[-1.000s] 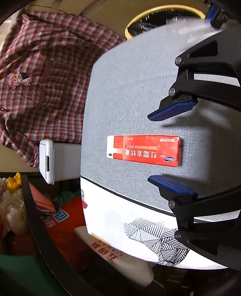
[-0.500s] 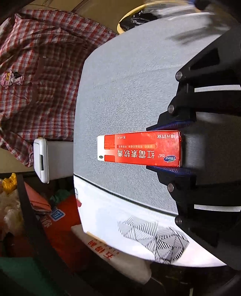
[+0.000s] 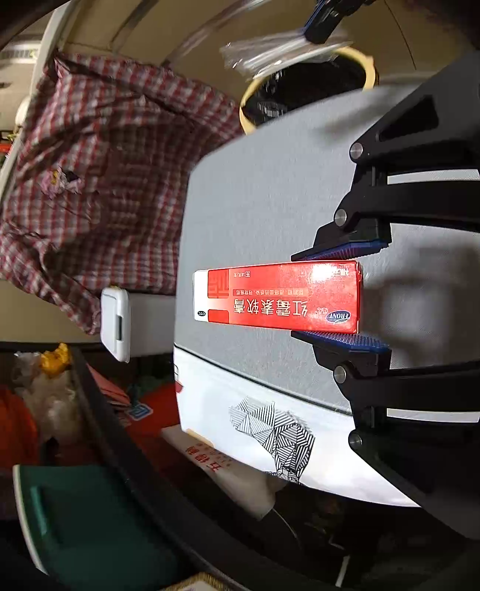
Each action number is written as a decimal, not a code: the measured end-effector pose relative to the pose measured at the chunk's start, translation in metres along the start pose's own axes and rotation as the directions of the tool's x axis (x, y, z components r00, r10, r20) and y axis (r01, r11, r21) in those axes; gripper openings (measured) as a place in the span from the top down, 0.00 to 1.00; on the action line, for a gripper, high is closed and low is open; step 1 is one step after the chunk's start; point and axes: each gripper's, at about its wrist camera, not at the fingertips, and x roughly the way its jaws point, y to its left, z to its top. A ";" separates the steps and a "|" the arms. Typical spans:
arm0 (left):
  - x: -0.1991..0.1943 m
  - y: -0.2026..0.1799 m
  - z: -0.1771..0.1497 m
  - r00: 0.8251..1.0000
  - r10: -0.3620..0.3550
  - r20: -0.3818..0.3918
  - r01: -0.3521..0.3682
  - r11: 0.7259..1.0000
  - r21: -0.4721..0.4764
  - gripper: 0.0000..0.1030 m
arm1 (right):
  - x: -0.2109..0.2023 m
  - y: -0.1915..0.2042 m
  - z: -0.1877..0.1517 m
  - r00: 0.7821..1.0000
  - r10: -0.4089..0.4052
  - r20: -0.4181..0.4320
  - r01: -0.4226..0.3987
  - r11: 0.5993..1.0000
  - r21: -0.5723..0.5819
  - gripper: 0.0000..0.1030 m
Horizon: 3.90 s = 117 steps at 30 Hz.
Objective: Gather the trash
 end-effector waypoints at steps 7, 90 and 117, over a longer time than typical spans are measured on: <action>-0.041 -0.049 0.003 0.996 -0.055 0.065 0.051 0.996 0.068 0.67 | -0.034 -0.032 0.009 0.997 -0.044 0.063 0.041 0.998 0.040 0.91; -0.189 -0.139 -0.064 0.961 -0.203 0.188 0.173 0.971 0.165 0.11 | -0.236 -0.060 -0.052 0.887 -0.357 0.293 0.312 0.931 0.189 0.05; -0.145 -0.136 -0.116 0.976 -0.191 0.104 0.182 0.979 0.094 0.08 | -0.177 -0.039 -0.107 0.894 -0.420 0.153 0.418 0.907 0.049 0.05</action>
